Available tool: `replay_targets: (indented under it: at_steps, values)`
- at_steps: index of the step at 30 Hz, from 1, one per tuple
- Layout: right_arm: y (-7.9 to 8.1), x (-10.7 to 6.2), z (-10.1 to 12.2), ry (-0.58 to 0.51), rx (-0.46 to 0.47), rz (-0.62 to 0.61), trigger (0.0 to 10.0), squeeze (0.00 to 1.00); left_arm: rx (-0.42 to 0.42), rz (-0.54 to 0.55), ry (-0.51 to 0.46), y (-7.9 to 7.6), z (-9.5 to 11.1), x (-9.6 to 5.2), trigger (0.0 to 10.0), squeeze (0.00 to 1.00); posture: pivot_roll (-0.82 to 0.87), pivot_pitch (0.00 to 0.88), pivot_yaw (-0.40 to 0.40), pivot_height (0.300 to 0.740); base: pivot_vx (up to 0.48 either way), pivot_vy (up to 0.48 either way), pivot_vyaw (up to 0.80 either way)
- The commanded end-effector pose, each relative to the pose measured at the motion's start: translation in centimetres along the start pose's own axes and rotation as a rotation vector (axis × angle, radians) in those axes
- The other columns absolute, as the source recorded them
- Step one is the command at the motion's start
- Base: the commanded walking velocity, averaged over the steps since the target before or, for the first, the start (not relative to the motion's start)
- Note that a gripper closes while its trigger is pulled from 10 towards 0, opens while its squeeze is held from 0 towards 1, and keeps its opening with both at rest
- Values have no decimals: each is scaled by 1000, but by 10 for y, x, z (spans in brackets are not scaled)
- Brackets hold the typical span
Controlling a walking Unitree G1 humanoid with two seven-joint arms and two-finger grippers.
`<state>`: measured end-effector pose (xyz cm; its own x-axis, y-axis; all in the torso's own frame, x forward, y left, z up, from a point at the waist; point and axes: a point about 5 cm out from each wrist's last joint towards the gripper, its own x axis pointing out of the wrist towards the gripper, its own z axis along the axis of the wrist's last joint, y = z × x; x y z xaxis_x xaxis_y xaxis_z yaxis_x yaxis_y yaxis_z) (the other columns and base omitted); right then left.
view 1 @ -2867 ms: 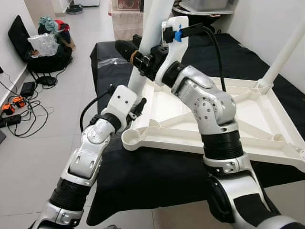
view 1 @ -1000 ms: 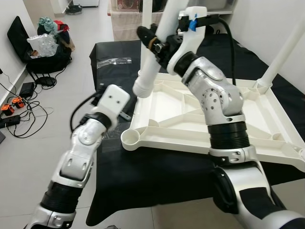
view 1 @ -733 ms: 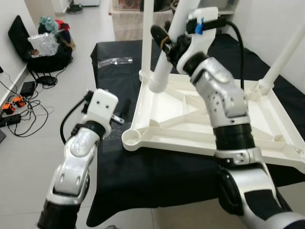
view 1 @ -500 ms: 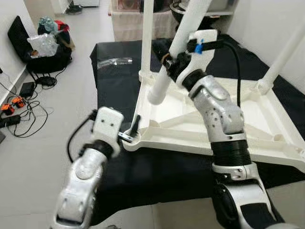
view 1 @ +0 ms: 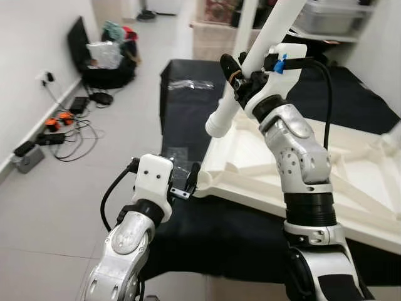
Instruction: Building children table
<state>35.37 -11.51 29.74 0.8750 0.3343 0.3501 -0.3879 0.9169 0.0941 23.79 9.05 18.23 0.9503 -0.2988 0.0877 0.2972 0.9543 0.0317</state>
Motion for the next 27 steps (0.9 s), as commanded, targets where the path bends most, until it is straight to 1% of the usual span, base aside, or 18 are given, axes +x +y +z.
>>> replay_targets:
  at_steps: [1,6,8,13,21,24,25,27]
  values:
    - [-2,-3,-1,4,-15,-16,10000,0,-5,4,5,-1,1,-2,10000,0,21,35,-45,740,0,0,800]
    - [0,-5,-6,26,-19,-25,10000,0,-5,10,14,-1,-1,-4,10000,0,16,25,-44,740,0,0,800]
    - [0,-5,-6,28,-24,-24,10000,0,-4,13,16,0,-1,-3,10000,0,13,37,-39,740,0,0,794]
    - [-4,-5,-7,36,-33,-54,10000,0,-2,44,5,2,2,-1,10000,0,3,35,-45,740,0,0,0]
    - [-5,-9,-3,24,-35,-30,10000,0,-9,66,-1,4,4,1,10000,0,-8,27,-47,740,0,0,0]
    - [-3,-7,-1,22,-15,6,10000,0,-7,69,-2,6,5,2,10000,0,-3,38,-40,740,0,0,0]
    - [1,-6,3,16,-6,78,10000,0,-6,73,-1,7,5,1,10000,0,-2,42,-35,740,0,0,0]
    - [1,-5,5,8,-16,99,10000,0,-4,77,2,8,5,0,10000,0,5,40,-42,740,0,0,0]
